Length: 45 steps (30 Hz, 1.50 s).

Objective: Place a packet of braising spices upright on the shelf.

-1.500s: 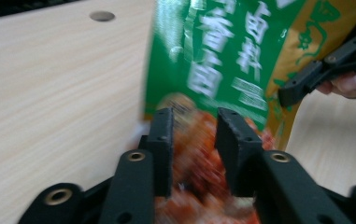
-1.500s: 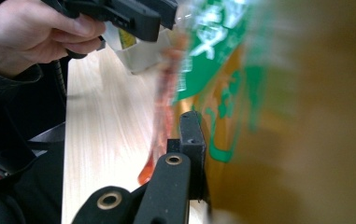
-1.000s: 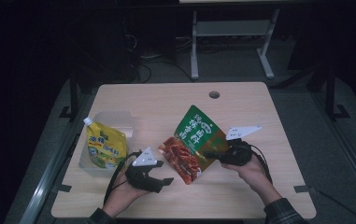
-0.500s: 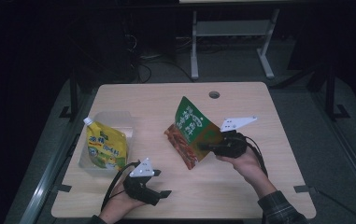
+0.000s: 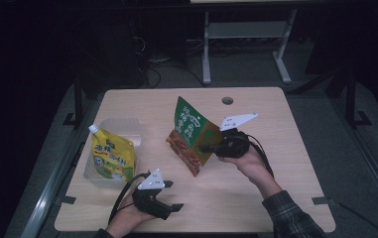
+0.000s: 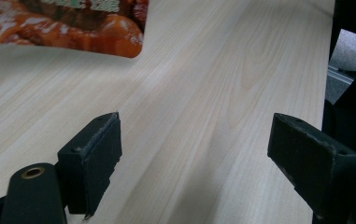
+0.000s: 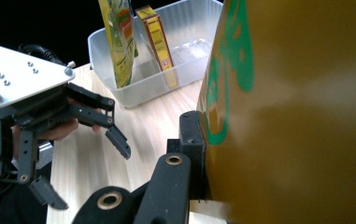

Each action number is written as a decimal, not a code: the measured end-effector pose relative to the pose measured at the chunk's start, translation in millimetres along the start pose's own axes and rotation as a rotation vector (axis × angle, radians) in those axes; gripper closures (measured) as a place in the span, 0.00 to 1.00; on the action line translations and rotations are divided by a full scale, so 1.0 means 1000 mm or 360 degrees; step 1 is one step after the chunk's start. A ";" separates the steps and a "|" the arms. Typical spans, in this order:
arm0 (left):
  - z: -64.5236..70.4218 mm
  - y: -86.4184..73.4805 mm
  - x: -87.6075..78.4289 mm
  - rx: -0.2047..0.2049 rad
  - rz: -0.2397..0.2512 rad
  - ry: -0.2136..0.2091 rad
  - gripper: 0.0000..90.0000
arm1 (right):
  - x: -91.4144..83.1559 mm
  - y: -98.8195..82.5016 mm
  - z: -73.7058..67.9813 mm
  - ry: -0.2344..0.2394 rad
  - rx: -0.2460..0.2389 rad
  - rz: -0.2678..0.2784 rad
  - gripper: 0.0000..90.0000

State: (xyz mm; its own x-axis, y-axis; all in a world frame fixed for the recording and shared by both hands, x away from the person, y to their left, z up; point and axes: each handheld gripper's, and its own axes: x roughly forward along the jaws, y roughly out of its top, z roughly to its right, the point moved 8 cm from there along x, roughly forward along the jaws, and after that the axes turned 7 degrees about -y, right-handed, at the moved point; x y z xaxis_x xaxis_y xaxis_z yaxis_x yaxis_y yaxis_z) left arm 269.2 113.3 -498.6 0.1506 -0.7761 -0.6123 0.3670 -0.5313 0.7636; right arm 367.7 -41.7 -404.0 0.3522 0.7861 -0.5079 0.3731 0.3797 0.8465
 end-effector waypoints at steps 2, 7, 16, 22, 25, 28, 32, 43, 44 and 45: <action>0.000 0.000 0.000 -0.0003 0.0006 0.0003 0.19 | 0.004 0.006 -0.001 0.0003 -0.0014 -0.0007 1.00; -0.001 0.000 -0.001 0.0007 -0.0003 -0.0002 0.19 | 0.013 0.023 -0.001 0.0014 -0.0042 0.0014 1.00; 0.003 0.000 0.002 -0.0011 0.0005 -0.0027 0.19 | 0.034 0.053 0.001 0.0051 -0.0061 0.0028 1.00; 0.003 0.000 0.002 -0.0019 0.0011 -0.0031 0.19 | 0.048 0.073 -0.003 0.0075 -0.0075 0.0032 1.00; 0.003 0.000 0.002 -0.0023 0.0009 -0.0029 0.19 | 0.056 0.084 -0.006 0.0084 -0.0101 0.0028 1.00; 0.003 0.000 0.002 -0.0024 0.0008 -0.0036 0.19 | 0.062 0.092 -0.009 0.0100 -0.0114 0.0021 1.00; 0.005 0.001 0.003 -0.0021 0.0013 -0.0048 0.19 | 0.073 0.104 -0.014 0.0114 -0.0130 0.0025 1.00; 0.003 0.001 0.004 0.0000 -0.0004 -0.0053 0.19 | 0.101 0.130 -0.024 0.0133 -0.0166 -0.0001 1.00; 0.003 0.001 0.004 0.0000 -0.0004 -0.0053 0.19 | 0.103 0.133 -0.025 0.0136 -0.0174 0.0003 1.00; 0.003 0.001 0.004 0.0003 -0.0004 -0.0054 0.19 | 0.106 0.135 -0.026 0.0136 -0.0179 0.0000 1.00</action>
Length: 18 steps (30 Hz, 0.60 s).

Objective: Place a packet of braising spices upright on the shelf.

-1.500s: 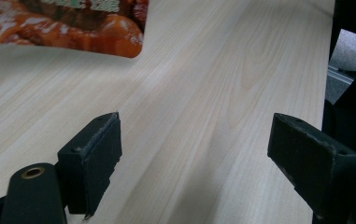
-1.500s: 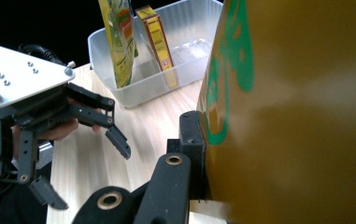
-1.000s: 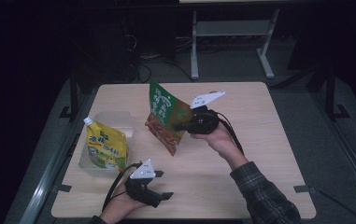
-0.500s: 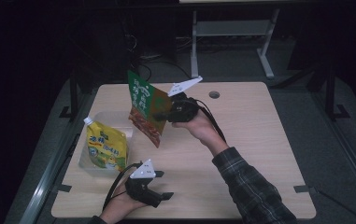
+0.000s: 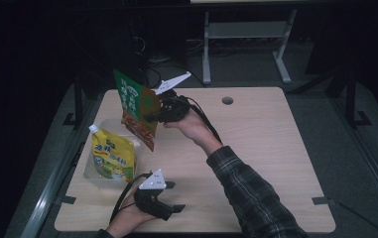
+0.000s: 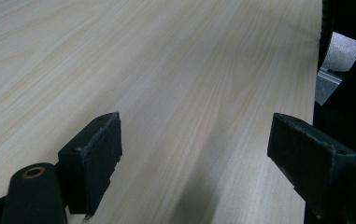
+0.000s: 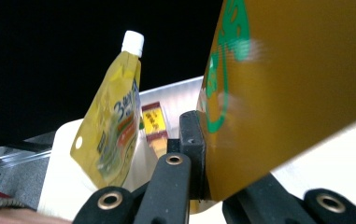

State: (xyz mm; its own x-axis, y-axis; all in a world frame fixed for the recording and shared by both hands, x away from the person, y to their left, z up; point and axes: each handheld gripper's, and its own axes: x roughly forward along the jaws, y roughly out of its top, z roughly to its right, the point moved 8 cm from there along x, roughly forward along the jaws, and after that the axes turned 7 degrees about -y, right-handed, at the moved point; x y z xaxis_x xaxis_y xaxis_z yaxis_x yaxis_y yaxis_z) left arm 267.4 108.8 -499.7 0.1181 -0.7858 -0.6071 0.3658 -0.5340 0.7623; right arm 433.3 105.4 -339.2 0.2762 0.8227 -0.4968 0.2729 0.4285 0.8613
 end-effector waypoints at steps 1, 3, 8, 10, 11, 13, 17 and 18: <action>0.000 0.000 0.000 -0.0002 0.0001 -0.0003 0.19 | 0.002 0.002 0.000 -0.0006 -0.0007 0.0000 1.00; 0.000 0.000 0.000 0.0003 0.0000 -0.0002 0.19 | 0.008 0.008 -0.001 0.0002 -0.0006 0.0002 1.00; 0.000 0.001 0.001 -0.0004 0.0008 -0.0007 0.19 | 0.024 0.017 -0.001 0.0008 -0.0014 -0.0005 1.00; 0.000 0.001 0.001 -0.0008 0.0008 -0.0008 0.19 | 0.031 0.019 0.000 0.0009 -0.0012 -0.0016 1.00; 0.000 0.001 0.001 -0.0008 0.0008 -0.0008 0.19 | 0.031 0.019 0.000 0.0009 -0.0012 -0.0016 1.00; 0.000 0.001 0.000 -0.0009 0.0010 -0.0010 0.19 | 0.038 0.021 0.000 0.0008 -0.0021 -0.0028 1.00; 0.000 0.000 0.000 0.0000 -0.0002 -0.0016 0.19 | 0.052 0.022 0.001 -0.0009 -0.0026 -0.0048 1.00; 0.000 0.001 0.000 -0.0009 0.0002 -0.0021 0.19 | 0.055 0.022 0.001 -0.0014 -0.0030 -0.0051 1.00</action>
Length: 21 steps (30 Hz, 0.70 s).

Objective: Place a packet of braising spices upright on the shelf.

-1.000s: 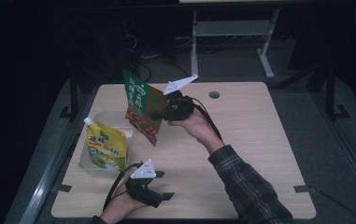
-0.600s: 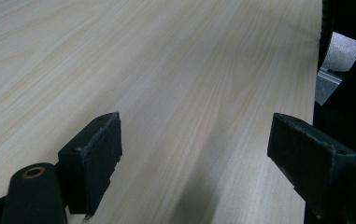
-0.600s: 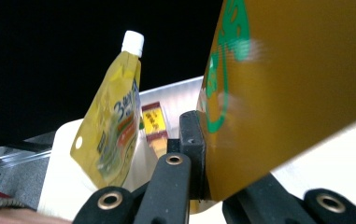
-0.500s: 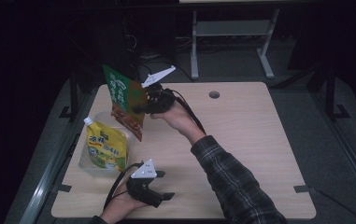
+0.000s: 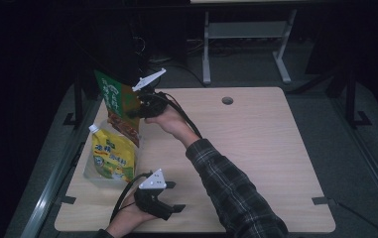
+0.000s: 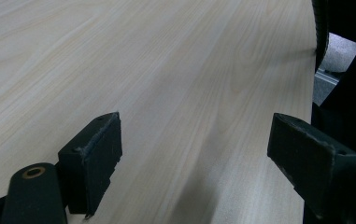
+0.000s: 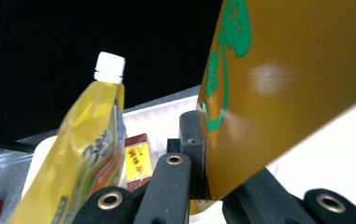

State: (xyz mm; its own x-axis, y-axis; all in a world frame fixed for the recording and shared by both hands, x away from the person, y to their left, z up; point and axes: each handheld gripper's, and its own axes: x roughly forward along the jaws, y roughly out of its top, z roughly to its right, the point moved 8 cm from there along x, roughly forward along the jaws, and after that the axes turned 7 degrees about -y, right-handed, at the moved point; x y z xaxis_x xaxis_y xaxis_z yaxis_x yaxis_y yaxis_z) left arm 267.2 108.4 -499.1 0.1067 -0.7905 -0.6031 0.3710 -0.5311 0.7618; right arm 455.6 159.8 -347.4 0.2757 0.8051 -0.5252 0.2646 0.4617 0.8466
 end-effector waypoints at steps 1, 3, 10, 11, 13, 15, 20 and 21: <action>0.000 0.000 0.000 -0.0005 0.0005 0.0002 0.19 | 0.003 -0.001 0.000 0.0002 -0.0001 -0.0008 1.00; 0.000 0.001 0.000 -0.0001 0.0010 0.0003 0.19 | 0.008 -0.002 0.001 0.0001 0.0006 -0.0019 1.00; 0.000 0.000 0.000 0.0009 0.0003 0.0004 0.19 | 0.025 -0.011 0.004 0.0007 0.0017 -0.0052 1.00; 0.000 0.000 0.000 0.0009 0.0003 0.0004 0.19 | 0.025 -0.011 0.004 0.0007 0.0017 -0.0052 1.00; 0.000 0.000 0.000 -0.0002 -0.0001 0.0004 0.19 | 0.030 -0.014 0.005 0.0004 0.0020 -0.0071 1.00; 0.000 0.000 0.000 0.0004 -0.0003 0.0001 0.19 | 0.033 -0.016 0.005 0.0009 0.0029 -0.0077 1.00; 0.000 0.000 0.000 0.0010 -0.0005 0.0000 0.19 | 0.041 -0.025 0.005 0.0002 0.0011 -0.0112 1.00; -0.001 0.000 0.000 0.0022 -0.0007 0.0002 0.19 | 0.042 -0.026 0.004 0.0008 0.0014 -0.0122 1.00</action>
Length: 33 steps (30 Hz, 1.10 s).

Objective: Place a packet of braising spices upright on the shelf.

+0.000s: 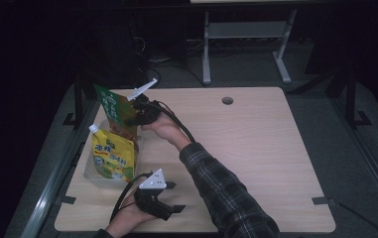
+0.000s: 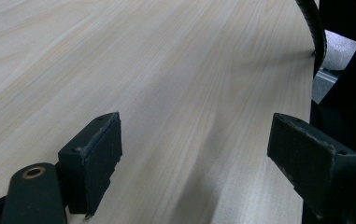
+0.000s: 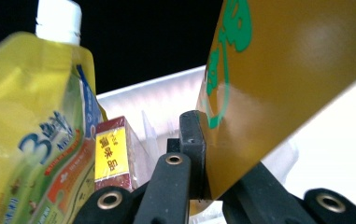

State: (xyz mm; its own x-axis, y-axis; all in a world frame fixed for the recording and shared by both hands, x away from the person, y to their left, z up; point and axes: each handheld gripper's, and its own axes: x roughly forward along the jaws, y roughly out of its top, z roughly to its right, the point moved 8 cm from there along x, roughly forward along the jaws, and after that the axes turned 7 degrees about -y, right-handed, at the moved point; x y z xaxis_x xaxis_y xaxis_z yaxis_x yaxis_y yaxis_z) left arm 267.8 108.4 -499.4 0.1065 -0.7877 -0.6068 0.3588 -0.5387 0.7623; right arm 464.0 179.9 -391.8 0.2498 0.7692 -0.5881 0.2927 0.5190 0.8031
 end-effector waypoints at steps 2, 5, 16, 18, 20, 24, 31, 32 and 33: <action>0.000 0.000 0.000 0.0006 -0.0005 0.0001 0.19 | 0.004 -0.003 -0.001 0.0005 -0.0004 -0.0015 1.00; 0.001 0.000 0.001 0.0008 -0.0010 -0.0005 0.19 | 0.007 -0.005 -0.002 0.0002 -0.0010 -0.0024 1.00; 0.001 -0.001 0.001 0.0001 -0.0011 -0.0010 0.19 | 0.011 -0.007 -0.005 -0.0052 -0.0075 -0.0071 0.94; 0.002 0.000 0.001 -0.0006 -0.0006 -0.0012 0.19 | 0.011 -0.007 -0.005 -0.0063 -0.0070 -0.0063 0.89; 0.002 0.000 0.001 -0.0006 -0.0006 -0.0008 0.19 | 0.009 -0.008 -0.004 -0.0072 -0.0058 -0.0073 0.71; 0.002 -0.001 0.001 -0.0013 -0.0008 -0.0014 0.19 | 0.007 -0.010 0.000 -0.0138 -0.0016 -0.0056 0.51; 0.001 -0.001 -0.001 -0.0015 -0.0009 -0.0010 0.19 | -0.003 -0.013 0.001 -0.0136 0.0034 -0.0009 0.39; 0.002 -0.001 -0.001 -0.0023 -0.0001 -0.0008 0.19 | -0.005 -0.014 0.001 -0.0139 0.0033 -0.0006 0.39; 0.001 -0.001 -0.001 -0.0012 -0.0005 -0.0006 0.19 | -0.008 -0.016 0.001 -0.0142 0.0029 -0.0002 0.38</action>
State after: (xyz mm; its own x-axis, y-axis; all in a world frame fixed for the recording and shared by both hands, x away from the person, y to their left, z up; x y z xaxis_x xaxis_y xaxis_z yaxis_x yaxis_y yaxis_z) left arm 266.1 109.8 -499.3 0.1018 -0.7873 -0.6081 0.3664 -0.5387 0.7587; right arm 458.9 165.4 -400.1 0.3303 0.7320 -0.5958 0.3097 0.5122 0.8010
